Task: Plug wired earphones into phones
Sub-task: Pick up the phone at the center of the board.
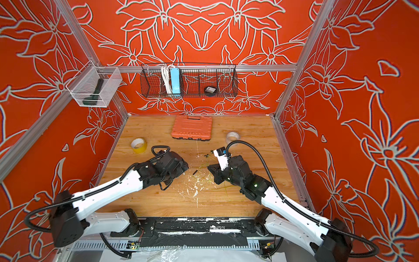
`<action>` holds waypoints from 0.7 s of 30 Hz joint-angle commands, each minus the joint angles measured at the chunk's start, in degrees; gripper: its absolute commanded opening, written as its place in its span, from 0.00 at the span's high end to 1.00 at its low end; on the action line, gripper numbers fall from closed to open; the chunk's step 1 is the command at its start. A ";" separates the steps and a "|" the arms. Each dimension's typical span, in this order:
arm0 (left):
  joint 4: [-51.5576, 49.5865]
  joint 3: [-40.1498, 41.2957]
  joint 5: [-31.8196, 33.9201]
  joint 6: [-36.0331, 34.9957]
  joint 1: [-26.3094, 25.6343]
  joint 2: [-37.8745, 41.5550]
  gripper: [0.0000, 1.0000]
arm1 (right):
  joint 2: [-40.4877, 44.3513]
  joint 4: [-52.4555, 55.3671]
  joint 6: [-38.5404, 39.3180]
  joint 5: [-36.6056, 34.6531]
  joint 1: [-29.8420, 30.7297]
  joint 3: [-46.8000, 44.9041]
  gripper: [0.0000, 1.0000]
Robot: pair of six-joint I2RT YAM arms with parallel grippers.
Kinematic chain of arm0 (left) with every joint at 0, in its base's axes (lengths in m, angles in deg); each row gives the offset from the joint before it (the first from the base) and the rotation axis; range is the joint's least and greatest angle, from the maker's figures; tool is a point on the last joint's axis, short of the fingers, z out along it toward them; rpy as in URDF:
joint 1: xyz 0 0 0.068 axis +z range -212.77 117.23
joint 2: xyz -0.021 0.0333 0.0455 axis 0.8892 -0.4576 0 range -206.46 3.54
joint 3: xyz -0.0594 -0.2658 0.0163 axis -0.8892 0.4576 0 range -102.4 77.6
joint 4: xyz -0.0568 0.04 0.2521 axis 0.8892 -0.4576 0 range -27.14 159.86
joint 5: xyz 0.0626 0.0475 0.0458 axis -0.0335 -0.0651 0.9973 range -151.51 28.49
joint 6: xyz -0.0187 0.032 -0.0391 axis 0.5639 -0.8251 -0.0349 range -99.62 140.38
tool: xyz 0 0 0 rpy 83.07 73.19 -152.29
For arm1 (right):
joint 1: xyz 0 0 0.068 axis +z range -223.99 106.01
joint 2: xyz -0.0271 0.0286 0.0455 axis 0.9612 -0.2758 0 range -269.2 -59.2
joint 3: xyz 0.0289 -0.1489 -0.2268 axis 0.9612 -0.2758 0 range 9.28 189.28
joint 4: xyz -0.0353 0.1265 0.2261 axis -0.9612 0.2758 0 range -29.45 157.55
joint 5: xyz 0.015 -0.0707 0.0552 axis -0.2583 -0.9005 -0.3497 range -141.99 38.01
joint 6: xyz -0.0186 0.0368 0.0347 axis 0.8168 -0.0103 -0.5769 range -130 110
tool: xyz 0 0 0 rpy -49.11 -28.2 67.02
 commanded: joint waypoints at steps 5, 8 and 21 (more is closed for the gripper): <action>-8.01 -0.28 -1.54 12.95 11.32 -7.81 0.01 | -2.03 -7.20 0.02 -0.27 -0.20 -4.55 1.00; -6.54 0.17 -2.15 16.10 13.60 -8.75 0.01 | -1.41 -7.16 1.20 -1.39 -0.14 -5.46 1.00; -13.74 -11.25 -5.04 22.67 16.09 -24.37 0.01 | -2.22 -8.21 3.74 -5.56 2.08 -7.82 1.00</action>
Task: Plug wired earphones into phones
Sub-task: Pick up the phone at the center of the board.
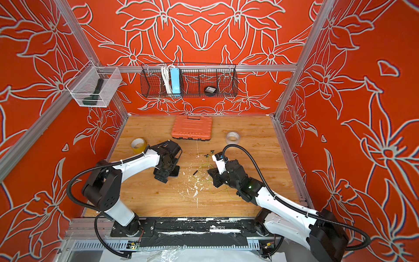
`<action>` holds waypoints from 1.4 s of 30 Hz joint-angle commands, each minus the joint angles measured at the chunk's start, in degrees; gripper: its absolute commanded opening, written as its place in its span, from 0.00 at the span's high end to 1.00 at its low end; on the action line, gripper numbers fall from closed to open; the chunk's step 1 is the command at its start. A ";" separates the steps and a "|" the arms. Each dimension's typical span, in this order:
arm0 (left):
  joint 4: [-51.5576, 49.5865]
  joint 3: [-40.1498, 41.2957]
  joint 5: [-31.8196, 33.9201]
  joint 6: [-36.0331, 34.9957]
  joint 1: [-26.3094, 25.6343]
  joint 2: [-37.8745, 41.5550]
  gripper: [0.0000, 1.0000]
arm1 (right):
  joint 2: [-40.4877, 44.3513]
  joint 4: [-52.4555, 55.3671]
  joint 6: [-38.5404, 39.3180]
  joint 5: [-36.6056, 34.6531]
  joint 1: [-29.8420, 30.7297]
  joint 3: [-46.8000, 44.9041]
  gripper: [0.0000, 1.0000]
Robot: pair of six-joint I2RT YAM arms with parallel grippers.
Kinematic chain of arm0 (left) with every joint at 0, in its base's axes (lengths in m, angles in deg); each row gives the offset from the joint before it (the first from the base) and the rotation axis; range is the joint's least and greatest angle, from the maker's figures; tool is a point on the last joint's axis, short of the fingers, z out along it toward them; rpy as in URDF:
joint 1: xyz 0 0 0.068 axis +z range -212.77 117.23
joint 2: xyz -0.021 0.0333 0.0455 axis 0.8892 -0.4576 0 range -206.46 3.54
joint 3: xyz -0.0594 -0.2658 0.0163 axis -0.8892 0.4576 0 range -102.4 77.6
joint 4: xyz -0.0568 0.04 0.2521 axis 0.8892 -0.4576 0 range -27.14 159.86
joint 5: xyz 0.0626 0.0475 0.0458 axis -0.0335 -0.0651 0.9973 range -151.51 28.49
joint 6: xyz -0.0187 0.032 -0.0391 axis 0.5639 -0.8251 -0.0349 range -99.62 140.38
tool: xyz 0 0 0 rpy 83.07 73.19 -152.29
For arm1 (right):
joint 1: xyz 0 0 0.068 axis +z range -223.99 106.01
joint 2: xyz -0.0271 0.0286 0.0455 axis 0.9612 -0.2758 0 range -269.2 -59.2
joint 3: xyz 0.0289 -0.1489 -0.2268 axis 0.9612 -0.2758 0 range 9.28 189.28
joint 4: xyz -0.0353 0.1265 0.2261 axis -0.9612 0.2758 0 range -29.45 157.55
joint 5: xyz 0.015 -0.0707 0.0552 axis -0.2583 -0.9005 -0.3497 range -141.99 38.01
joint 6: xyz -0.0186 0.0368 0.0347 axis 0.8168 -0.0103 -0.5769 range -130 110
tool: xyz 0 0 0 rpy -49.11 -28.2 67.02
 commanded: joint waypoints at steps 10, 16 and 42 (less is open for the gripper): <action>-6.89 -6.89 0.95 6.41 1.43 -8.77 0.01 | 1.08 -0.76 2.90 -4.11 2.67 -1.82 1.00; -8.68 -9.65 -0.10 6.69 1.72 -13.26 0.04 | 1.13 -0.43 3.59 -5.31 3.25 -1.90 1.00; 6.11 0.31 -18.20 2.23 1.87 -5.83 0.41 | -15.76 -21.01 -13.31 6.30 8.72 -0.83 1.00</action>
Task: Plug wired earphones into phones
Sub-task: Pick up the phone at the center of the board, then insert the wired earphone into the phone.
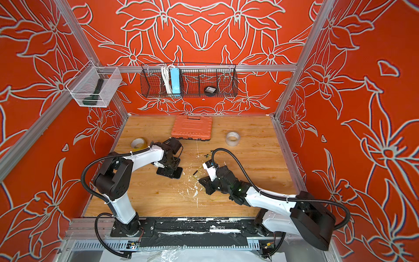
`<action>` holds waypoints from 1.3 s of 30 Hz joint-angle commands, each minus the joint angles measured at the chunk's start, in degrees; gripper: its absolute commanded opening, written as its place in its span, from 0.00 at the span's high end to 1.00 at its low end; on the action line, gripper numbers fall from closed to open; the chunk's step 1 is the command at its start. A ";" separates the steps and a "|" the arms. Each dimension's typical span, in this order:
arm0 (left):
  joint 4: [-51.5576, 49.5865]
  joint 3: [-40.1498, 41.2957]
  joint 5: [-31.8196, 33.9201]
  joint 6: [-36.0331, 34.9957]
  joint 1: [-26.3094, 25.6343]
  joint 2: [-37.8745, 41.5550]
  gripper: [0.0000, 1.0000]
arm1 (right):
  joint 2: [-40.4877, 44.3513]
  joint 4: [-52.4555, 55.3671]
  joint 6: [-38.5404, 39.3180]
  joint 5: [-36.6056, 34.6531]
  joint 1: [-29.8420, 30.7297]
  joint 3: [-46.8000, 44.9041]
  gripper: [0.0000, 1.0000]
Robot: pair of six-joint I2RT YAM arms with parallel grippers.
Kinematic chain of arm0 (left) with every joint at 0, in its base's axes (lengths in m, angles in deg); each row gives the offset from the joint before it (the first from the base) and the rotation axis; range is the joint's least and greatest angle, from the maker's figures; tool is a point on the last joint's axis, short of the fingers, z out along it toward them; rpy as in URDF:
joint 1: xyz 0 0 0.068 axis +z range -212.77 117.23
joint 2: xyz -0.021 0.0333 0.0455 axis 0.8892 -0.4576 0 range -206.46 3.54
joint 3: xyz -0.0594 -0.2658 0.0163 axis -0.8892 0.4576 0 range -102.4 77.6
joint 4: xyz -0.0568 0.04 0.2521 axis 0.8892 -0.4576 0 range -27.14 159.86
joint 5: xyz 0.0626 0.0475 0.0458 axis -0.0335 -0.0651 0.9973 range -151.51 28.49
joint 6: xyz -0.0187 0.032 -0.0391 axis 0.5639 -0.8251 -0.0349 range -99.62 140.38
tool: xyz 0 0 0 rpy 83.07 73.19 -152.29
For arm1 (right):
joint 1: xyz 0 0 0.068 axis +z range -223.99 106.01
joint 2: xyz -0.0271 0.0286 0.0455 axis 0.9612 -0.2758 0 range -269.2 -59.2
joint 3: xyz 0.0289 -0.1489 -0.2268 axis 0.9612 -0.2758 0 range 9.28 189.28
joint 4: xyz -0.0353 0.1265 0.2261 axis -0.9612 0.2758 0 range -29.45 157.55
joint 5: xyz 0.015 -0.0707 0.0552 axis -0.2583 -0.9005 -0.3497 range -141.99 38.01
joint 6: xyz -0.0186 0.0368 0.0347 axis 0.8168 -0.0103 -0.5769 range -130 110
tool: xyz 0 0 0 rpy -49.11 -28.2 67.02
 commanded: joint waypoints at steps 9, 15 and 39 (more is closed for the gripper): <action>6.06 6.54 -11.76 -1.14 -0.60 4.29 0.41 | -14.29 -21.16 -17.05 -2.66 1.88 2.73 1.00; 7.01 7.43 -13.03 -1.45 -0.60 6.66 0.41 | -19.75 -26.77 -18.53 -4.24 2.30 3.52 1.00; 7.98 7.34 -16.24 -2.54 -0.60 9.88 0.42 | -26.19 -29.63 -22.87 -9.02 2.42 1.47 1.00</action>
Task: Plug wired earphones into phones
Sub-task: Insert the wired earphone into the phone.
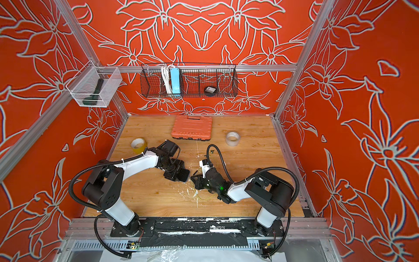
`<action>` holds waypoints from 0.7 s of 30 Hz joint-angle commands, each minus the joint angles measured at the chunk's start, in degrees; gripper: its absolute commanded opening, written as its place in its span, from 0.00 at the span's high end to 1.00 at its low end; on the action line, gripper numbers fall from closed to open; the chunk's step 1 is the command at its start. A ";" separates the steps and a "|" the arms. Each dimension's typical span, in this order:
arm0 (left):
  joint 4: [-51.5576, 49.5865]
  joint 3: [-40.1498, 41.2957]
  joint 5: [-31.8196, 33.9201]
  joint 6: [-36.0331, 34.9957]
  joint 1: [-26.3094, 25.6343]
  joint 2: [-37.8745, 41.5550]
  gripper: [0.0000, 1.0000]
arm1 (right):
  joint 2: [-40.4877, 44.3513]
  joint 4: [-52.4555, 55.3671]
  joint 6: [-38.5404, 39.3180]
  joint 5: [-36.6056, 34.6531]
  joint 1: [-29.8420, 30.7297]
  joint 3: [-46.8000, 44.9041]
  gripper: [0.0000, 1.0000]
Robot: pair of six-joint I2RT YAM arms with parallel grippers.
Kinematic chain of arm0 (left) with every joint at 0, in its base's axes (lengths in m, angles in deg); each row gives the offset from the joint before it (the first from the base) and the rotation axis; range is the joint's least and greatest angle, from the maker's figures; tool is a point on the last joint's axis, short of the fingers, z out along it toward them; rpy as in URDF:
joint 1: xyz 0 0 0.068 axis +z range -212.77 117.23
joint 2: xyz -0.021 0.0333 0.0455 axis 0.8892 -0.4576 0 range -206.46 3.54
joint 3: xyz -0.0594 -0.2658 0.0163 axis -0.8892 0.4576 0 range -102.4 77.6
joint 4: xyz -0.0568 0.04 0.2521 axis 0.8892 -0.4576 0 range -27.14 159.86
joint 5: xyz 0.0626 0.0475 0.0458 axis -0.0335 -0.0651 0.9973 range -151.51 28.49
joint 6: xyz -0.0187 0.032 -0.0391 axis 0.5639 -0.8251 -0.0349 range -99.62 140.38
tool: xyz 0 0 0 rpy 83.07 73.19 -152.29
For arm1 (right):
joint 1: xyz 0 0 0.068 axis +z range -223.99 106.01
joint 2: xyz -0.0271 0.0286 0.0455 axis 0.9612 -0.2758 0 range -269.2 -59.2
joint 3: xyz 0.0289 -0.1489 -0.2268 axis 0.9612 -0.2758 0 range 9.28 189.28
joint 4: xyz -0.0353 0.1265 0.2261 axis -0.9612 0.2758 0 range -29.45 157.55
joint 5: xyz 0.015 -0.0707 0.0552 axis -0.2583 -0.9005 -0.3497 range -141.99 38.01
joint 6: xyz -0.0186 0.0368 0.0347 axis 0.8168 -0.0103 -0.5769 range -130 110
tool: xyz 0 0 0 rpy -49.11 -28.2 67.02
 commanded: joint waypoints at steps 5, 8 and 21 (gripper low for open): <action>-0.07 0.17 -0.93 0.95 -0.34 2.92 0.42 | -1.68 1.61 -2.67 -2.35 0.40 1.12 1.00; -0.07 0.48 -0.88 0.93 -0.39 2.98 0.42 | -1.55 1.40 -2.93 -2.37 0.41 1.22 1.00; 1.14 1.54 -1.44 1.26 -1.15 3.75 0.42 | -2.15 1.63 -2.95 -1.60 1.02 2.85 1.00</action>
